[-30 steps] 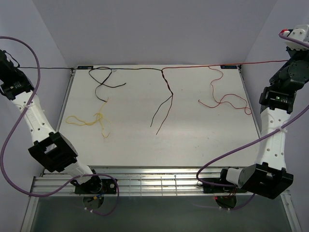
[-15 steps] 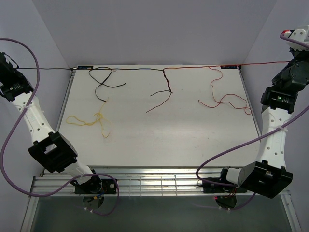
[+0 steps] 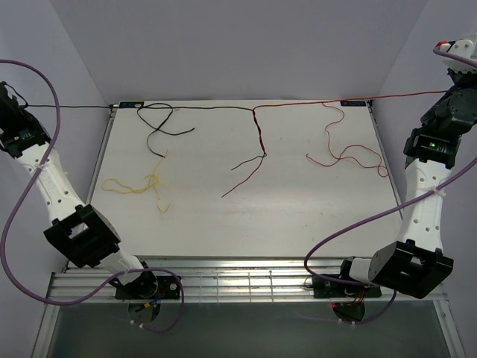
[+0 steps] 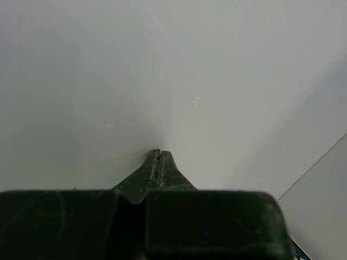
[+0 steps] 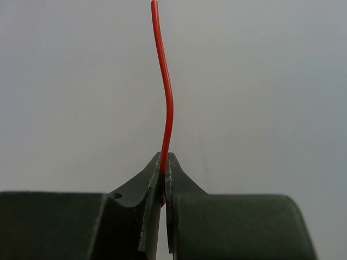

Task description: Untangle the cables

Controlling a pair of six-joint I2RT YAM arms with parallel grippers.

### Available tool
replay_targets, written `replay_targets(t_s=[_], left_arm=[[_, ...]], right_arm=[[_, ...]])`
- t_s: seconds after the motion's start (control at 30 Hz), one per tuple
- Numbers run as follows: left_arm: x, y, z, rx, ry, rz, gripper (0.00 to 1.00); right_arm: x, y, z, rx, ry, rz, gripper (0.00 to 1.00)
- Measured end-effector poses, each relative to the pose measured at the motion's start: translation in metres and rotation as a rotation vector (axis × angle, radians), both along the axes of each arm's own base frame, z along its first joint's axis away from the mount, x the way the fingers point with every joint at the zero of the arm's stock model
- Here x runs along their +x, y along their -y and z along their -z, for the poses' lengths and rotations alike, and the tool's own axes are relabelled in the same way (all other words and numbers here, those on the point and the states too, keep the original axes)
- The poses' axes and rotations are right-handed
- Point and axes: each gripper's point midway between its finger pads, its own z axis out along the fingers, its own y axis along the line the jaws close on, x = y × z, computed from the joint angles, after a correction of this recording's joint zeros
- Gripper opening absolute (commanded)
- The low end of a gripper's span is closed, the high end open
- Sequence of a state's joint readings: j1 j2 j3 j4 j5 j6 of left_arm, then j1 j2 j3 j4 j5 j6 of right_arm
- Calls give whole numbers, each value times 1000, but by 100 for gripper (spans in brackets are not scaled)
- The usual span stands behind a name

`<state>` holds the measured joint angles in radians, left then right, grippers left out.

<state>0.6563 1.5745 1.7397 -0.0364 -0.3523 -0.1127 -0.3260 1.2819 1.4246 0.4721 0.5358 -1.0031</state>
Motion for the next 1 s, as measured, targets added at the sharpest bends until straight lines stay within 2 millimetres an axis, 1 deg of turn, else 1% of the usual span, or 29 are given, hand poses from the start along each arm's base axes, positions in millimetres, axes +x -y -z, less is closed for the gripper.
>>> replay_targets(t_s=[0.33,0.43,0.57,0.67,1.0], left_arm=[[-4,2,2,0,-2,4,0],[-3,3,2,0,-2,5,0],[-3,3,2,0,-3,6,0],[-3,3,2,0,-3,7,0],[-3,3,3,1,-3,8,0]], right_arm=[[-4,0,-5,-22,-8,14,8],[-11,2,-9,-33,0,31,8],[-29,8,-14,-50,18,70,8],[-38,12,-16,-55,31,91,8],[-49,17,-18,-63,42,120,8]])
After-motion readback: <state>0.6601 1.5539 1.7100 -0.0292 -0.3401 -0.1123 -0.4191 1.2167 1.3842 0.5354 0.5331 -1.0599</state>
